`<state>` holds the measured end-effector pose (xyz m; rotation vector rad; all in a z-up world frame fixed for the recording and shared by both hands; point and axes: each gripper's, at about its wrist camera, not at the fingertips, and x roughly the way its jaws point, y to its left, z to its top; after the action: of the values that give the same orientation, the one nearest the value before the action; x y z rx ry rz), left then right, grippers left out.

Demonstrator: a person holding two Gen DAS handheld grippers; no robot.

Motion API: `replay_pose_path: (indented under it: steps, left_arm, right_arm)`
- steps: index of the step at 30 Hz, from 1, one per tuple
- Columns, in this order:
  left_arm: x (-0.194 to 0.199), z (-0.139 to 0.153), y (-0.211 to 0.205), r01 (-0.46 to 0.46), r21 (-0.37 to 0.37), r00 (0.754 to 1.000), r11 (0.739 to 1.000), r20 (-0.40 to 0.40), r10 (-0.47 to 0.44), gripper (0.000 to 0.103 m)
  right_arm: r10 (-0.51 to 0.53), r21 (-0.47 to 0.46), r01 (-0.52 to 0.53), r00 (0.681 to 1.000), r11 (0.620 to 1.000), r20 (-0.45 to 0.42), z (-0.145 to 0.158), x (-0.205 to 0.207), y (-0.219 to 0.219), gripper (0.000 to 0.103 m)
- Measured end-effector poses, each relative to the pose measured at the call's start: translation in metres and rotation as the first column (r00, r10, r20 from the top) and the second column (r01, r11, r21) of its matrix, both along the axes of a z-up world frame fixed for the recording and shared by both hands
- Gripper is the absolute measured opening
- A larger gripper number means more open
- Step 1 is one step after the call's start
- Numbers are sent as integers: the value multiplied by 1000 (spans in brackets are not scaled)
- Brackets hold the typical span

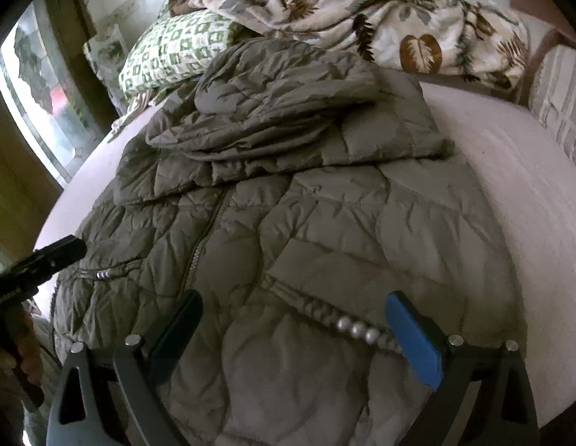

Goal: Fold large clothes

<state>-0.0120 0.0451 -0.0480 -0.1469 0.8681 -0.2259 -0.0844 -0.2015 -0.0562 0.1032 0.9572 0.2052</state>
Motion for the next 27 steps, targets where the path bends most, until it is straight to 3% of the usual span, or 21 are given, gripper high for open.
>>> replay_pose_path:
  steps: [6,12,19,27]
  left_arm:
    - [-11,7,8,-13,37,1000,999,25,12,74]
    - [-21,4,24,-73,23,997,997,24,72,76]
    - [-36,-5,33,-90,84,996,992,22,89,77]
    - [-41,-8,43,-105,72,994,992,14,105,79]
  right_arm:
    - [-15,-20,15,1000,1000,6,-1,-8,-5,100]
    - [-6,-51,6,1000,999,-13,-17,-25,-8,100]
    - [-9,-82,8,1000,997,-14,-26,-31,-10,100]
    - [-20,-99,18,1000,995,-17,-23,-30,-8,100]
